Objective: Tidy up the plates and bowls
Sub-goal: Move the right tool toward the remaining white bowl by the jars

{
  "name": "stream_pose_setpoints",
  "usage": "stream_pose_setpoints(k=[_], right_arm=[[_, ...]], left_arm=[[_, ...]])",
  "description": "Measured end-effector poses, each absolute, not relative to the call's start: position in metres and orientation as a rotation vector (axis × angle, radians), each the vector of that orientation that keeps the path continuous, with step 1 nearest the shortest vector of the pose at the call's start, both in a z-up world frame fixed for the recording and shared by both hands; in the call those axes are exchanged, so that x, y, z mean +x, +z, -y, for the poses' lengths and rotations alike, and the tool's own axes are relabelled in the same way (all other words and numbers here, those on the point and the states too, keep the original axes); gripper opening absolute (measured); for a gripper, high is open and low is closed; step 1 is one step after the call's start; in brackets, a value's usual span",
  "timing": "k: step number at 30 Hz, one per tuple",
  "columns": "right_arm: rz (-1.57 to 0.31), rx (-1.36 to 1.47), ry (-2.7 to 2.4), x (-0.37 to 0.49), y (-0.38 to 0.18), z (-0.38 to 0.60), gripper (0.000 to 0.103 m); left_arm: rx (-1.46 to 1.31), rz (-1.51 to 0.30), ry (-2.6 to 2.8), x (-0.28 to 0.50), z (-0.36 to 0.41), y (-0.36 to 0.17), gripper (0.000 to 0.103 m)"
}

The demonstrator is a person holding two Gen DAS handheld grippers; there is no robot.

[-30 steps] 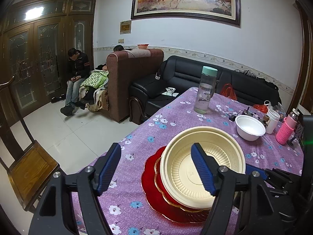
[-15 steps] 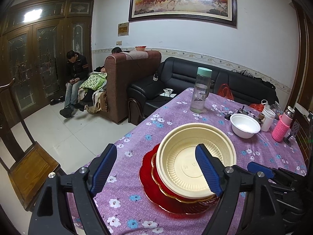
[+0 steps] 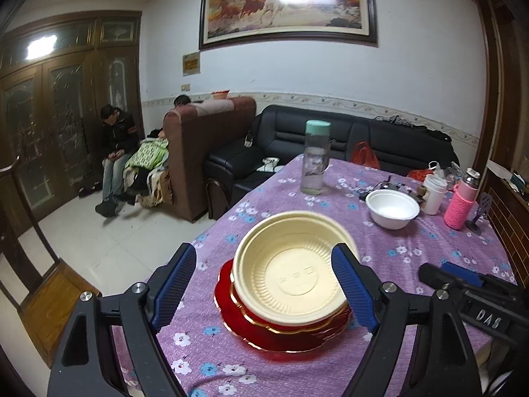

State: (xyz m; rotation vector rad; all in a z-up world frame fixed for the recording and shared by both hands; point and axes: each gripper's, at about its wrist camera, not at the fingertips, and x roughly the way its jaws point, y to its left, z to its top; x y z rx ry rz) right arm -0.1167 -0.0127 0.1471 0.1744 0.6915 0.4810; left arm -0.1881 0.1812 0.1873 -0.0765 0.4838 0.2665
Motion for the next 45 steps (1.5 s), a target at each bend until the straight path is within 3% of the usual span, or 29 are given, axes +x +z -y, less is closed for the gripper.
stream_pose_setpoints(k=[5,24,36,45], right_arm=[[-0.659,0.219,0.397,-0.115,0.153,0.063,0.064],[-0.655,0.342,0.219,-0.089,0.158,0.169,0.064],[-0.655,0.270,0.157,-0.039,0.221,0.178,0.064],[-0.737,0.216,0.109,0.023,0.226,0.164,0.067]], left_arm=[[-0.074,-0.465,0.195,-0.186,-0.170,0.208,0.089],[-0.139,-0.647,-0.053,-0.106,-0.148,0.247,0.090],[-0.107,-0.750,-0.153,-0.047,-0.125,0.296,0.090],[-0.213,-0.959,-0.156,0.036,-0.117,0.255,0.090]])
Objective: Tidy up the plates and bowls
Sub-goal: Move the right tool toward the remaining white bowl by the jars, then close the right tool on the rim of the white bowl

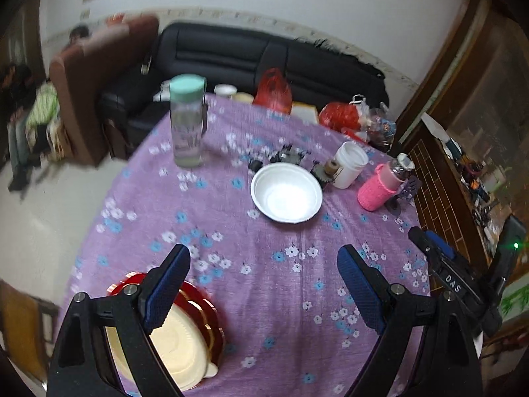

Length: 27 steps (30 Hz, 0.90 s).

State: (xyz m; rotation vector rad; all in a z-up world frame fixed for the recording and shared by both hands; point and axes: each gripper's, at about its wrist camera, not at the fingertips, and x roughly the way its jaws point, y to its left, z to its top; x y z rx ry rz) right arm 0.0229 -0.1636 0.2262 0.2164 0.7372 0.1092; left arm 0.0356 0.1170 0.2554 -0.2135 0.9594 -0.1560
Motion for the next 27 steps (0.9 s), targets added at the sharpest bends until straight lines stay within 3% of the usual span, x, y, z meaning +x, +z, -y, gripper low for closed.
stream_pose_setpoints(k=[10,27], right_arm=[[-0.936,0.433,0.171,0.096,0.135,0.151,0.067],[-0.934,0.547,0.181,0.159,0.067,0.144,0.067]], left_arm=[[-0.316,-1.163,-0.086,0.085,-0.125,0.145,0.090],[-0.375,-1.267,-0.014,0.185,-0.105,0.091,0.090]])
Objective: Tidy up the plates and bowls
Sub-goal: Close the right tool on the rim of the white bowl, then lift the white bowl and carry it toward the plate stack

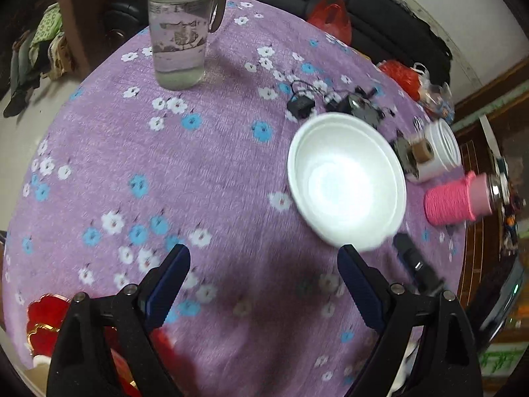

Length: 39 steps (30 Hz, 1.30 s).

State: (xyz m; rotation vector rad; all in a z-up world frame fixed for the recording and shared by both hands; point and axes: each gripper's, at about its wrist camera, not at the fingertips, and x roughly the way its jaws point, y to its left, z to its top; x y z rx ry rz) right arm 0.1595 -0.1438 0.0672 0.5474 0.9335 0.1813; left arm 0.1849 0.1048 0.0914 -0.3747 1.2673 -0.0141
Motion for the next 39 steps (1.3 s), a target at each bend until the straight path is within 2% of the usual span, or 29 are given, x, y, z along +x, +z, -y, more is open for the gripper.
stream_pose_setpoints(k=[9,21,23,28,30,33,39], right_arm=[[-0.950,0.439,0.198,0.181,0.056,0.118,0.063],[-0.890,0.569,0.209,0.177,0.042,0.133,0.062],[-0.857,0.616,0.219,0.174,0.040,0.139,0.057],[-0.839,0.642,0.244,0.177,0.033,0.139,0.035],[-0.832,0.626,0.240,0.178,0.032,0.137,0.029],[-0.837,0.633,0.259,0.178,0.032,0.136,0.010],[-0.856,0.670,0.284,0.171,0.035,0.146,0.009]], left_arm=[[-0.399,-1.275,0.068,0.199,-0.107,0.075,0.090],[-0.377,-1.329,0.078,0.228,-0.090,0.049,0.090],[-0.405,-1.342,0.065,0.228,-0.089,0.041,0.090],[-0.439,-1.326,0.069,0.231,-0.089,0.034,0.090],[-0.438,-1.330,0.079,0.233,-0.089,0.031,0.090],[-0.455,-1.338,0.078,0.237,-0.088,0.025,0.090],[-0.460,-1.326,0.065,0.238,-0.081,0.024,0.089]])
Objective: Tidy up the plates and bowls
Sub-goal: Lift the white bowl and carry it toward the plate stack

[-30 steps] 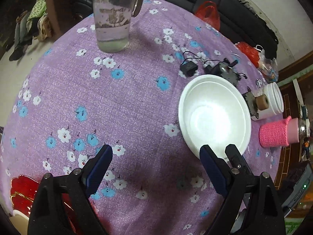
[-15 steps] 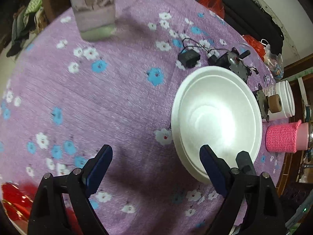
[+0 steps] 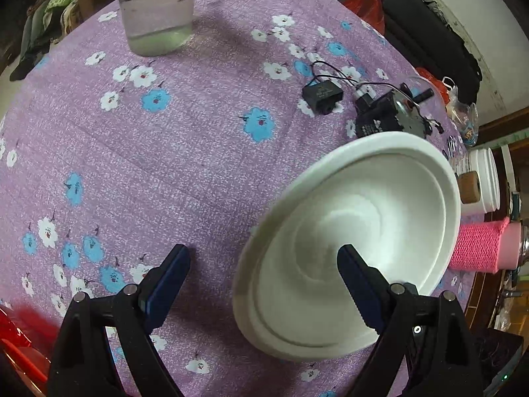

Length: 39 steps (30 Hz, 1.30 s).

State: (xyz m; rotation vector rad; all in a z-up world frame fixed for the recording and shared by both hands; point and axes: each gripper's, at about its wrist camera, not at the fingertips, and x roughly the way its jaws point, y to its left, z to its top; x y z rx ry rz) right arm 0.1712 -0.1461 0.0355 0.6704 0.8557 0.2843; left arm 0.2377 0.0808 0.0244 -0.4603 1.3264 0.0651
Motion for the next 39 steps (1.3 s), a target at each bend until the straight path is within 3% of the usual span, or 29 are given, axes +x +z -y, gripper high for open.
stream_pose_setpoints(k=[2,4,9,39], right_arm=[[-0.858,0.698,0.293,0.170,0.032,0.151,0.009],[-0.860,0.717,0.296,0.168,0.026,0.154,0.010],[-0.879,0.765,0.297,0.168,0.011,0.163,0.010],[-0.869,0.700,0.222,0.114,0.038,0.197,0.009]], left_arm=[[-0.416,-1.327,0.042,0.238,-0.073,0.027,0.072],[-0.376,-1.346,-0.001,0.241,-0.062,0.026,0.029],[-0.295,-1.337,-0.004,0.236,-0.041,0.029,0.015],[-0.265,-1.337,-0.075,0.165,0.005,0.038,0.015]])
